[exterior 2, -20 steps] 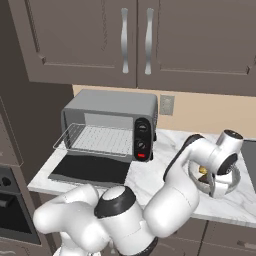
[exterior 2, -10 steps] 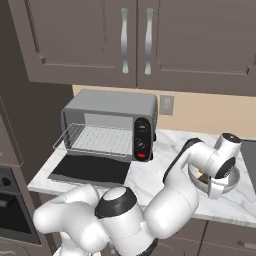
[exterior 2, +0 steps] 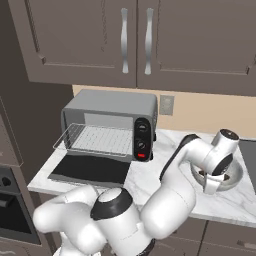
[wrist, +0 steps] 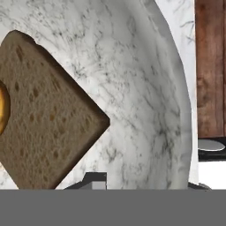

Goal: Pick up the heated bread from the toaster oven and place it in the bowl. Then move the bread bowl to the dining counter.

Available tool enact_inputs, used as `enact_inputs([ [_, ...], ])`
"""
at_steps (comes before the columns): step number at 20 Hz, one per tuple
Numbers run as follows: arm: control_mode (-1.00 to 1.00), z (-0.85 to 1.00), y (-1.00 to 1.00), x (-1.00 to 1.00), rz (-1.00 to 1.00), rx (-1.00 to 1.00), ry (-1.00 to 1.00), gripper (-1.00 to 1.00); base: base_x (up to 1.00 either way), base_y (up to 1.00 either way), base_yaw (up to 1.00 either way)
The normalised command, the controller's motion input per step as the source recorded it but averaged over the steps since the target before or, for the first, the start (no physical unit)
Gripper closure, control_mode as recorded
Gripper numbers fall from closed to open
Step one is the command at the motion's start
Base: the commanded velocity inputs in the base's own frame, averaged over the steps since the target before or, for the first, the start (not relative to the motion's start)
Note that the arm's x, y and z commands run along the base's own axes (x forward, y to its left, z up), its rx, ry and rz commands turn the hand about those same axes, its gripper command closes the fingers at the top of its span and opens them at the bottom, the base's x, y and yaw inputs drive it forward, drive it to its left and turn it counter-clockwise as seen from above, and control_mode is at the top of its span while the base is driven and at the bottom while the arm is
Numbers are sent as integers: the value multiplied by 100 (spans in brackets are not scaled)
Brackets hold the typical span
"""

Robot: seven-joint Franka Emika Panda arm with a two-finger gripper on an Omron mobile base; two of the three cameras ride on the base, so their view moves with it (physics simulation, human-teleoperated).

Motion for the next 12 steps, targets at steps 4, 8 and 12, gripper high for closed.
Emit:
enact_inputs([
  [4,-100,62,89,-26,0,-9,-26,100,0,0,0],
  [8,-100,81,100,-19,0,-18,-27,100,0,0,0],
  [12,-100,90,100,-2,1,-23,-24,100,0,0,0],
])
